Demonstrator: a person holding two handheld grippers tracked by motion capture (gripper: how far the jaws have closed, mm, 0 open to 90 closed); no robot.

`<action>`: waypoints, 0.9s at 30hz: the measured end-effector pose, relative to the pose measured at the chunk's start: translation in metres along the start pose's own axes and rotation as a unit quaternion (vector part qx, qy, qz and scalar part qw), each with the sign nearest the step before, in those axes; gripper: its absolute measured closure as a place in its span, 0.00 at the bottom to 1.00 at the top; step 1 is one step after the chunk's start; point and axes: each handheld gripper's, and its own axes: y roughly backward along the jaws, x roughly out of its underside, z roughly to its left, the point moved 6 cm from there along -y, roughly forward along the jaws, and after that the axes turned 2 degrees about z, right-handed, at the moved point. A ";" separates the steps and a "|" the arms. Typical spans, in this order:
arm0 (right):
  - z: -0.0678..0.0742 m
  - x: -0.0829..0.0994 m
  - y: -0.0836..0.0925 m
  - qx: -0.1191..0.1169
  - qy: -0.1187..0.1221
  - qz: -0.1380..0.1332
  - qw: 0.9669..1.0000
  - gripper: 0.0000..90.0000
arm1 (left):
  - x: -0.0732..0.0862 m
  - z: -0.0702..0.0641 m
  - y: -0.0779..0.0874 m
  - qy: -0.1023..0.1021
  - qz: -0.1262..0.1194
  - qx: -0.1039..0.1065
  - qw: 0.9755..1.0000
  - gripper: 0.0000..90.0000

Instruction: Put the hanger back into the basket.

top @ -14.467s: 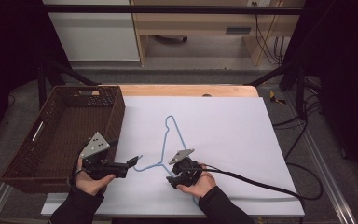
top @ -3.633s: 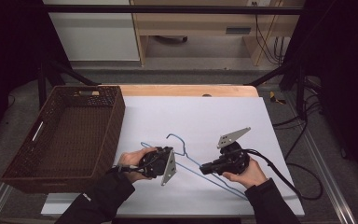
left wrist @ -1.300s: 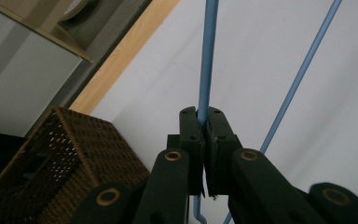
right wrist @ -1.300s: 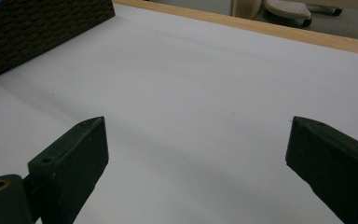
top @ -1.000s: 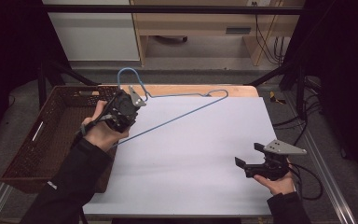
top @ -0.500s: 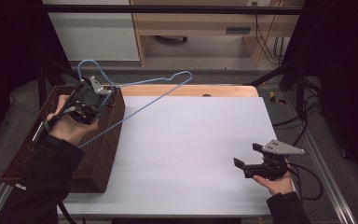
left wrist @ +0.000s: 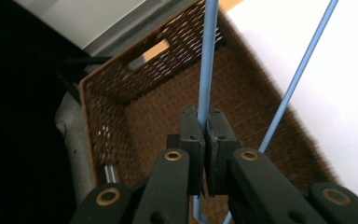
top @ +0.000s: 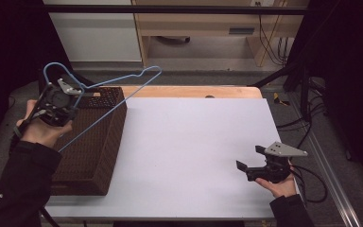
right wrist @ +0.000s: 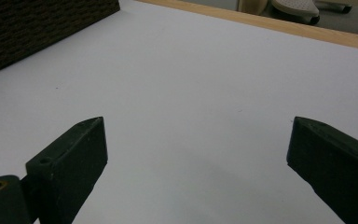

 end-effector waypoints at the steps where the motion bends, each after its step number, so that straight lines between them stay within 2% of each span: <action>1: 0.000 0.000 0.000 0.000 0.000 0.000 1.000 0.06 | 0.004 0.004 -0.001 0.001 0.004 -0.004 1.000 0.97; 7: 0.000 0.000 -0.001 0.000 0.001 0.001 1.000 0.06 | 0.033 0.030 -0.015 0.021 0.037 -0.030 0.999 0.97; 9: 0.000 0.000 -0.002 0.000 0.001 0.002 1.000 0.06 | 0.043 0.039 -0.021 0.031 0.050 -0.031 0.998 0.97; 11: 0.001 0.001 -0.002 -0.001 0.001 0.003 1.000 0.06 | 0.051 0.045 -0.027 0.046 0.053 -0.038 0.997 0.97; 14: 0.001 0.001 -0.002 0.000 0.001 0.004 1.000 0.06 | 0.062 0.053 -0.035 0.056 0.066 -0.043 0.995 0.97; 19: 0.001 0.001 -0.003 0.001 0.002 0.005 1.000 0.06 | 0.076 0.058 -0.049 0.071 0.084 -0.044 0.993 0.97; 27: 0.001 0.001 -0.003 0.001 0.003 0.005 1.000 0.06 | 0.089 0.054 -0.067 0.070 0.103 -0.036 0.992 0.97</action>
